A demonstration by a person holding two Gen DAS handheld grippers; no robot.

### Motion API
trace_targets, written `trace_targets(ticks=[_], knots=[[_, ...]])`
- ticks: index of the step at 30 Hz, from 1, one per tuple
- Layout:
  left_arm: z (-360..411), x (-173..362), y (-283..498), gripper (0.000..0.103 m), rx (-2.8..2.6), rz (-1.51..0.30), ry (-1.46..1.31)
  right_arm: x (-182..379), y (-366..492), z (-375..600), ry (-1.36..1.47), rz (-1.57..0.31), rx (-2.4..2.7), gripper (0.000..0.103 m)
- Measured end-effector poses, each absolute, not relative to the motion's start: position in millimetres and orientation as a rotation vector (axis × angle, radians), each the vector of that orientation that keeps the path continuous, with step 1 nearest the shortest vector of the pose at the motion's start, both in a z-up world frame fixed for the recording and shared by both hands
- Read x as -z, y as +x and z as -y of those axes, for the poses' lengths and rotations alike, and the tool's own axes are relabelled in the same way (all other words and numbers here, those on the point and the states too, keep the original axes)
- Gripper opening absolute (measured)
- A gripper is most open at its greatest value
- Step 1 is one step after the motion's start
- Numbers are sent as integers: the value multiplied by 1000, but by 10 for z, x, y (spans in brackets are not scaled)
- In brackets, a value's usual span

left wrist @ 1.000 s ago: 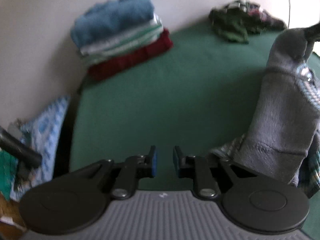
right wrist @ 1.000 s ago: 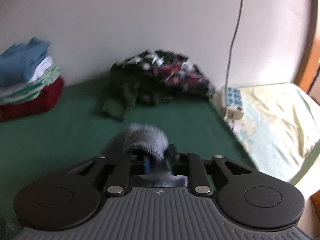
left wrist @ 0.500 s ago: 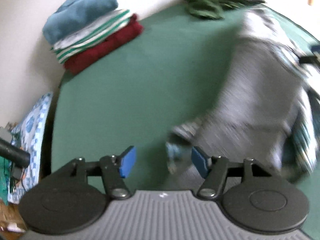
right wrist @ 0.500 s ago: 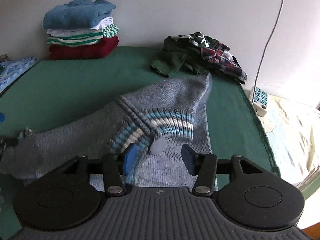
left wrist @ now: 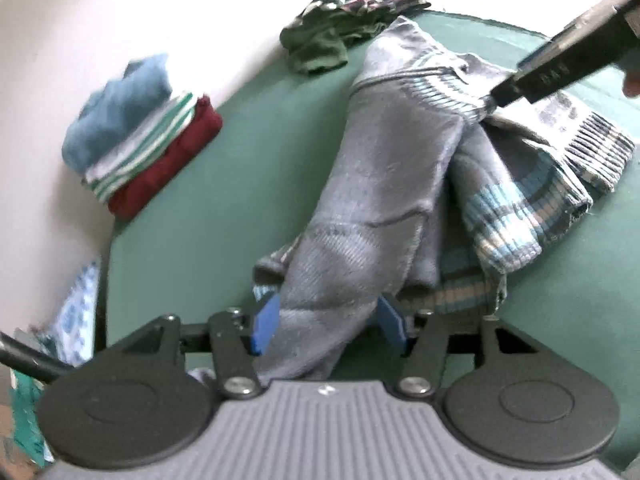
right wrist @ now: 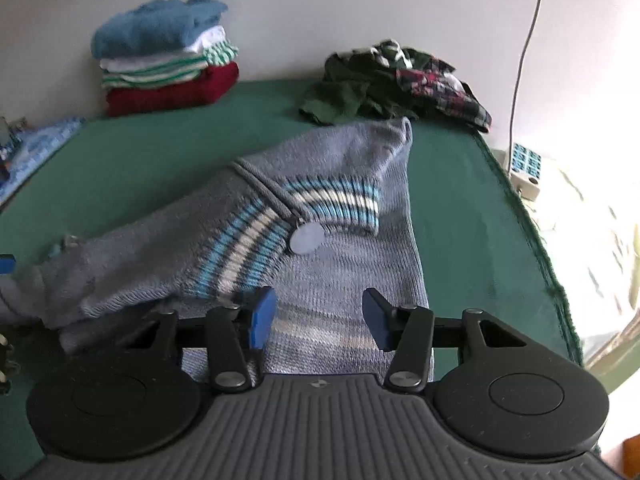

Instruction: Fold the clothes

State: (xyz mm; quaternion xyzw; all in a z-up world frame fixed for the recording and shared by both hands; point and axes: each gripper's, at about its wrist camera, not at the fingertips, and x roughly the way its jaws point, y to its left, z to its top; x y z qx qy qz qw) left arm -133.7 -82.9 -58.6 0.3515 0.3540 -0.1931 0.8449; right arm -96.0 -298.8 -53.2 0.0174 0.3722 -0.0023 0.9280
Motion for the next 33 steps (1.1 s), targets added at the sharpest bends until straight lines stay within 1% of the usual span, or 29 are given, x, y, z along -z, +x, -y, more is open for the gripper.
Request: trace_targets(ticks=[1,2,3,4,6,9,14,15,16,17,19,20,21,23,25,26,28,29,30,31,32,33], knots=[[877,653,-1301,56,397,-757,753,534,-953,2991,48,-762,-5,49],[910,719,-1254,41,381,-769,760,536,-945,2993,61,-761,-14,47],[936,782,-1205,23,362,-780,766,548,-932,2999,82,-766,-26,43],[962,845,-1155,20,343,-791,771,552,-924,2999,98,-769,-38,41],[963,838,-1100,15,314,-782,744,548,-922,2986,117,-765,-56,40],[868,653,-933,12,300,-772,648,526,-944,2958,91,-748,-53,40],[597,205,-509,11,296,-741,445,500,-957,3025,132,-743,-32,41],[526,95,-403,4,298,-732,398,476,-969,3021,131,-733,-25,41],[450,12,-268,4,268,-715,374,451,-982,3017,131,-724,-18,41],[370,-58,-120,1,223,-695,361,417,-997,3015,128,-710,-8,41],[210,-198,178,1,132,-655,335,353,-1030,3017,128,-684,11,42],[101,-227,351,1,89,-657,310,323,-1047,3022,132,-672,20,43],[-22,-235,537,1,46,-672,280,293,-1065,3027,136,-660,30,46],[-111,-205,659,0,67,-695,276,287,-1096,3010,127,-657,54,48],[-168,-165,730,1,110,-717,284,319,-1107,2970,131,-679,44,48],[-120,-127,647,1,159,-710,314,335,-1112,2950,134,-691,39,48],[89,-12,318,13,289,-672,415,366,-1114,2870,113,-706,25,48],[222,78,111,29,351,-652,480,381,-1110,2810,89,-710,16,48],[350,181,-75,51,410,-638,539,409,-1095,2727,41,-717,4,49],[477,286,-250,60,468,-625,595,438,-1080,2642,-7,-724,-9,50],[603,403,-406,64,512,-607,654,475,-1064,2562,-50,-730,-24,51],[728,526,-551,64,548,-587,715,519,-1043,2486,-98,-731,-35,52]])
